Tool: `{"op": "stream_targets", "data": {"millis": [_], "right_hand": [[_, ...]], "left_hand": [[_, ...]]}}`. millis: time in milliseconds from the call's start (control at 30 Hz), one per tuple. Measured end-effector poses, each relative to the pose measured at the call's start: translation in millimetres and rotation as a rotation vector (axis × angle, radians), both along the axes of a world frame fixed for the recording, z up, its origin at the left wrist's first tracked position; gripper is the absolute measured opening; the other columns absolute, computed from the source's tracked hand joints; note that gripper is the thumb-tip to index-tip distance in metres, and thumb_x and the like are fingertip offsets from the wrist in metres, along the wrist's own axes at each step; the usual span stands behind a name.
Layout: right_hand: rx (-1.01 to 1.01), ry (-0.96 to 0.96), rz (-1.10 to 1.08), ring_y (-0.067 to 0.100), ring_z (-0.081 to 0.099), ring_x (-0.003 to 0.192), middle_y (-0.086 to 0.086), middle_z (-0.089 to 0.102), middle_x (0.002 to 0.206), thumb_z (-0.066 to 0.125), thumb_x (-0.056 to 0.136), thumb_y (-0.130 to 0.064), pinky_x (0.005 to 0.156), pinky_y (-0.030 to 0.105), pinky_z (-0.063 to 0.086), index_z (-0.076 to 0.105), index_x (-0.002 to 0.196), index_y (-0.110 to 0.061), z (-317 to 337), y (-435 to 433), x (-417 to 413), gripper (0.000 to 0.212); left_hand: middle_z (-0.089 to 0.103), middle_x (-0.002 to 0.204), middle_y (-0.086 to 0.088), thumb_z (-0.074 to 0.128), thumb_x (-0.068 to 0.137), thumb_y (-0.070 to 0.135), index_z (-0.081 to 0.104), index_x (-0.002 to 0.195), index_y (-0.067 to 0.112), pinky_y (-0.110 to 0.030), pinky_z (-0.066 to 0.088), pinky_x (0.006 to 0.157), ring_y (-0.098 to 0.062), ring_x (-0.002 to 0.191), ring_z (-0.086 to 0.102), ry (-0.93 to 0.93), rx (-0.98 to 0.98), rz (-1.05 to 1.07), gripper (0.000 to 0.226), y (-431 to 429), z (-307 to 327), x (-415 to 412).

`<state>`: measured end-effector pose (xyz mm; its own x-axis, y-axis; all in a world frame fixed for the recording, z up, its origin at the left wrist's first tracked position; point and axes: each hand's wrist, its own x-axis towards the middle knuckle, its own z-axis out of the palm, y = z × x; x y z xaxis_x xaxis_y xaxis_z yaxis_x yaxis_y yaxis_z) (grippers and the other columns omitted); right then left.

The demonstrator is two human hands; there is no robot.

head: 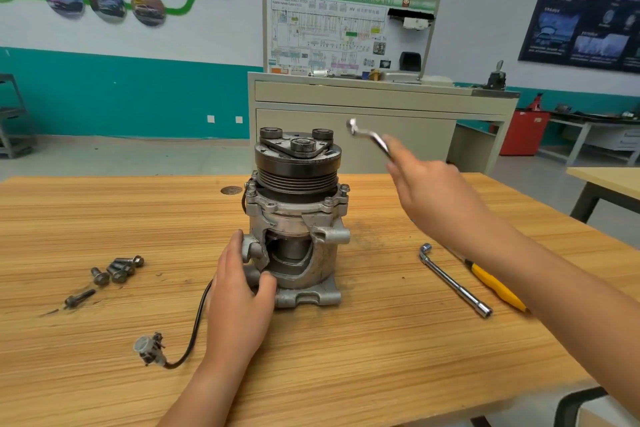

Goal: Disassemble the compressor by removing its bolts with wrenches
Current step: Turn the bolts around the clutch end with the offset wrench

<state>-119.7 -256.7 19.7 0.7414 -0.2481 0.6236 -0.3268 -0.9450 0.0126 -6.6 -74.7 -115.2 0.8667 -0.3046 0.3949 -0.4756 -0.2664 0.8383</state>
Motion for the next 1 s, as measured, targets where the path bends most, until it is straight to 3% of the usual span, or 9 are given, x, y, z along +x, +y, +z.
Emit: {"op": "stream_targets", "data": {"millis": [133, 267, 400, 600, 700, 767, 867, 1000], "right_hand": [[-0.215, 0.27, -0.203, 0.011, 0.028, 0.047, -0.006, 0.034, 0.058, 0.039, 0.095, -0.012, 0.04, 0.027, 0.017, 0.013, 0.144, -0.026, -6.5, 26.8, -21.7, 0.058], [-0.212, 0.344, -0.251, 0.017, 0.032, 0.052, -0.005, 0.031, 0.06, 0.041, 0.087, -0.001, 0.041, 0.027, 0.019, 0.009, 0.146, -0.03, -1.0, 31.2, -13.6, 0.073], [-0.28, 0.394, -0.261, 0.014, 0.028, 0.046, -0.003, 0.033, 0.057, 0.042, 0.081, 0.005, 0.039, 0.027, 0.019, 0.014, 0.145, -0.025, 5.5, 35.6, -11.2, 0.076], [-0.403, 0.565, -0.242, 0.019, 0.025, 0.046, 0.006, 0.024, 0.058, 0.042, 0.086, 0.008, 0.038, 0.028, 0.018, 0.004, 0.144, 0.003, 6.3, 52.6, -9.1, 0.07], [-0.434, 0.62, -0.233, 0.021, 0.031, 0.049, 0.006, 0.024, 0.059, 0.041, 0.087, 0.009, 0.038, 0.028, 0.019, 0.006, 0.142, 0.008, 8.2, 52.5, -7.3, 0.065], [-0.476, 0.648, -0.226, 0.02, 0.031, 0.049, 0.007, 0.025, 0.058, 0.041, 0.088, 0.007, 0.037, 0.027, 0.02, 0.017, 0.139, 0.01, 15.5, 49.9, -7.2, 0.057], [-0.502, 0.669, -0.245, 0.015, 0.025, 0.044, 0.002, 0.026, 0.058, 0.041, 0.089, 0.004, 0.037, 0.025, 0.019, 0.042, 0.117, 0.0, 23.9, 48.2, -13.5, 0.028], [-0.487, 0.714, -0.263, 0.012, 0.023, 0.045, -0.001, 0.025, 0.061, 0.04, 0.09, 0.005, 0.038, 0.025, 0.019, 0.043, 0.102, -0.009, 21.0, 46.9, -18.9, 0.019]], "left_hand": [[0.026, 0.152, 0.007, 0.053, 0.089, 0.013, 0.019, 0.149, 0.023, -0.039, 0.026, 0.112, -0.011, 0.138, 0.026, 0.011, 0.002, 0.002, 0.07, -0.4, 1.4, -0.9], [0.027, 0.152, 0.007, 0.053, 0.089, 0.011, 0.02, 0.149, 0.023, -0.034, 0.024, 0.111, -0.011, 0.138, 0.026, 0.011, -0.005, -0.009, 0.07, 0.8, 1.7, -1.7], [0.026, 0.152, 0.008, 0.052, 0.089, 0.011, 0.019, 0.149, 0.022, -0.029, 0.022, 0.109, -0.009, 0.138, 0.025, 0.009, -0.008, -0.014, 0.07, 1.5, 2.2, -2.1], [0.023, 0.154, 0.006, 0.052, 0.089, 0.011, 0.017, 0.15, 0.02, -0.036, 0.022, 0.113, -0.011, 0.14, 0.022, -0.008, 0.04, -0.008, 0.071, 2.0, 3.1, -3.1], [0.024, 0.154, 0.004, 0.053, 0.089, 0.011, 0.017, 0.15, 0.018, -0.04, 0.023, 0.114, -0.014, 0.14, 0.023, -0.013, 0.056, -0.001, 0.071, 1.7, 3.8, -2.8], [0.024, 0.154, 0.003, 0.053, 0.089, 0.011, 0.016, 0.15, 0.018, -0.039, 0.022, 0.114, -0.014, 0.141, 0.022, -0.012, 0.056, 0.0, 0.071, 1.6, 3.8, -2.6], [0.024, 0.154, 0.002, 0.053, 0.089, 0.01, 0.017, 0.149, 0.017, -0.037, 0.021, 0.114, -0.013, 0.141, 0.021, -0.014, 0.049, -0.009, 0.071, 1.8, 3.1, -2.3], [0.024, 0.154, 0.002, 0.054, 0.089, 0.01, 0.017, 0.149, 0.016, -0.035, 0.02, 0.113, -0.014, 0.142, 0.021, -0.022, 0.057, -0.005, 0.071, 1.4, 2.7, -1.6]]}}
